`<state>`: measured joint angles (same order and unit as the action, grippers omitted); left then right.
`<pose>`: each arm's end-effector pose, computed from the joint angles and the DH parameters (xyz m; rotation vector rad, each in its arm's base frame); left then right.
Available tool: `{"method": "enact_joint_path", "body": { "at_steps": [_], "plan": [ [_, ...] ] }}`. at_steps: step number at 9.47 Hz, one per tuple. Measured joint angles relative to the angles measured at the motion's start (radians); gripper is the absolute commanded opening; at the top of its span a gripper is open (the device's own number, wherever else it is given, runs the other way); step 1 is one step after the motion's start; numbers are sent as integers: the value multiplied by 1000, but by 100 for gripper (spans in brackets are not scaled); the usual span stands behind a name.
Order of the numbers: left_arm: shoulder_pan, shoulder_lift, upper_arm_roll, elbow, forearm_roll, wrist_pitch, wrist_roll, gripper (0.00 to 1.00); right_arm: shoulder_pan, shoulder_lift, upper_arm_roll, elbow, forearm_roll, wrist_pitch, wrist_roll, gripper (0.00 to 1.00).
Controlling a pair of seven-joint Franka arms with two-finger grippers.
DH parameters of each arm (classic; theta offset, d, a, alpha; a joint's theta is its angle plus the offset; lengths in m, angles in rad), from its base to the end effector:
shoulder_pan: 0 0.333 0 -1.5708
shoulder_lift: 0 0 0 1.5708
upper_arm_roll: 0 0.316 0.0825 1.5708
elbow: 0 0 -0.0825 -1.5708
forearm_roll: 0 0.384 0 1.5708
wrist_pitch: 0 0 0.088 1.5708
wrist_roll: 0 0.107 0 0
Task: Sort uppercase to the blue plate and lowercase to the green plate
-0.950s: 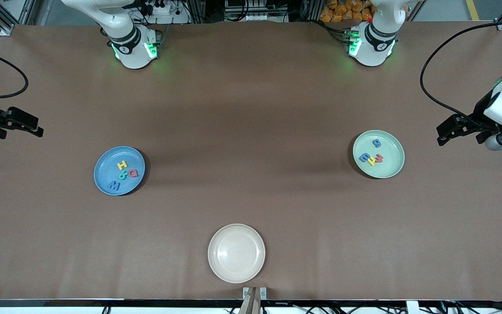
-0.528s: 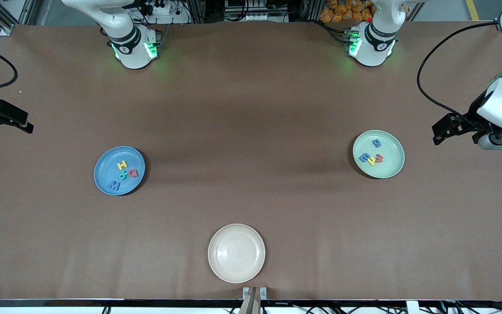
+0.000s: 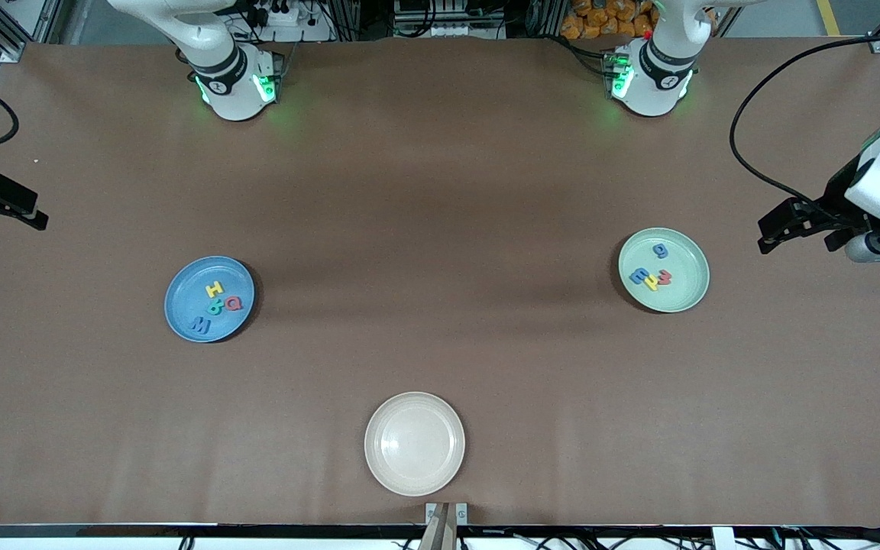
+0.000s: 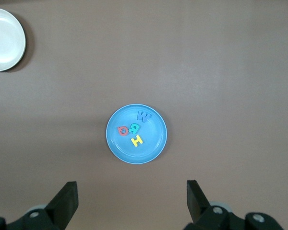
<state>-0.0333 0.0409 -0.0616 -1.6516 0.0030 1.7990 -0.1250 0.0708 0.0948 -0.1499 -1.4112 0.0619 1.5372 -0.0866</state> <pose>0.5828 -0.0546 0.5836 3.1256 0.0465 0.1658 0.5799 -0.0344 0.6435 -3.0962 -0.0178 -0.0558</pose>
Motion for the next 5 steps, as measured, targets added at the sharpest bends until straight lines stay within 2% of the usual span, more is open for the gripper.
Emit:
{"method": "enact_joint_path", "body": {
  "at_steps": [5],
  "plan": [
    [-15,14,-6,5,-21,-3,0,100,4,0,2,0,0,-1,0,100]
  ]
}}
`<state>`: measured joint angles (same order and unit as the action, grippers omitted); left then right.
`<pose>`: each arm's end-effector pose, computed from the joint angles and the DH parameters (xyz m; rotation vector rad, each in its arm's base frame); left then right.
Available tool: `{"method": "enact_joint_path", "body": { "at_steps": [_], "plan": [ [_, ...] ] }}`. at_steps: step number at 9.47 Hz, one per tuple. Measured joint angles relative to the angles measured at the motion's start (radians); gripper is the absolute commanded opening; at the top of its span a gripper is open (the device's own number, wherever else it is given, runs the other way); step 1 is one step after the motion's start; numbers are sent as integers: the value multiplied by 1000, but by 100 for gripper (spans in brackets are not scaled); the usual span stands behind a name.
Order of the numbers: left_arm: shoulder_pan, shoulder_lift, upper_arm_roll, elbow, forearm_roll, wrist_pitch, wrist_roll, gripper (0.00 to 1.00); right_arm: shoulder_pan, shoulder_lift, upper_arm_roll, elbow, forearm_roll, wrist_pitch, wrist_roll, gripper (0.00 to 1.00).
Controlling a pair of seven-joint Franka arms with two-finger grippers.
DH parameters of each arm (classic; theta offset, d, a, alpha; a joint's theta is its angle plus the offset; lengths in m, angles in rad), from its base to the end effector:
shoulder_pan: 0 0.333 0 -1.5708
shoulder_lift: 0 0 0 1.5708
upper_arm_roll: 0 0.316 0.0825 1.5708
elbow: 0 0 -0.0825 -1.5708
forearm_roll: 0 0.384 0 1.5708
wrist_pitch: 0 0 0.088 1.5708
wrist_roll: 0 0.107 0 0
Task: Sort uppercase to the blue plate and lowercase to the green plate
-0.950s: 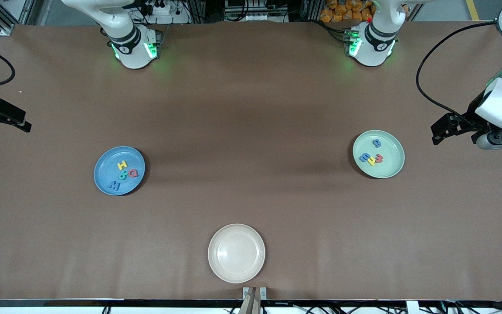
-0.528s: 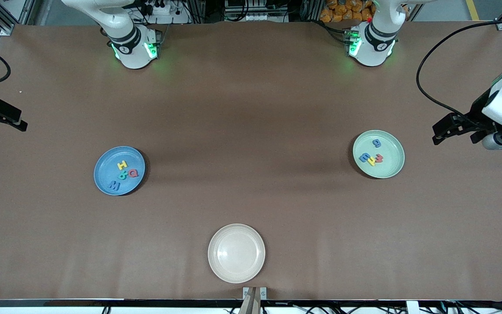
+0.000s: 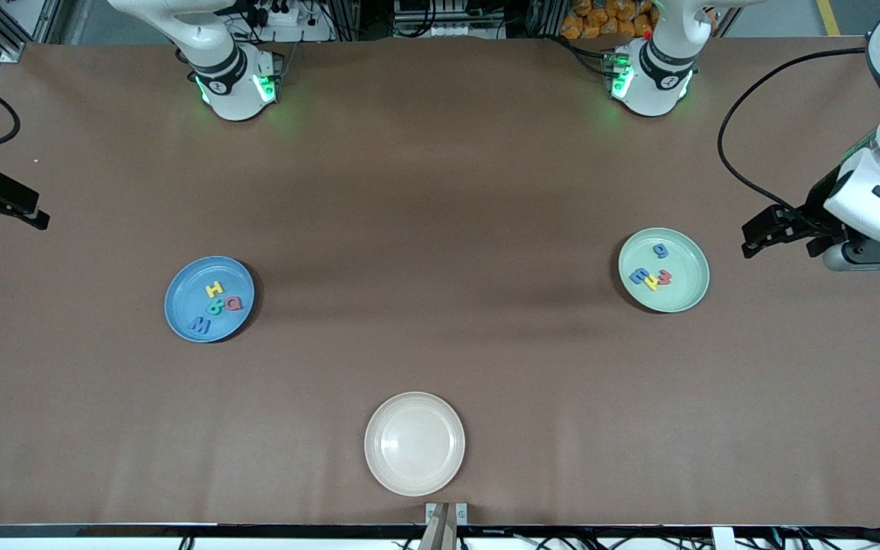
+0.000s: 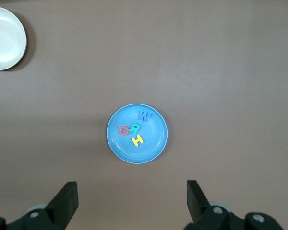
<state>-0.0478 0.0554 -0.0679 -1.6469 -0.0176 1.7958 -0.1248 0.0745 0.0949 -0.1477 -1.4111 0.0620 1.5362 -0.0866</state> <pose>0.5850 -0.0685 0.5772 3.1062 0.0194 0.1405 0.5801 -0.0310 0.6433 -3.0957 -0.0269 -0.0540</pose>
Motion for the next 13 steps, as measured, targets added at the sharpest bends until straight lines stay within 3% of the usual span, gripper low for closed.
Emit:
{"method": "enact_joint_path", "body": {
  "at_steps": [5,13],
  "plan": [
    [1,-25,-4,4,-1,-70,0,100,-1,0,1,0,0,1,0,100],
    [0,-38,-9,10,-1,-78,0,100,1,0,3,0,0,2,0,100]
  ]
}}
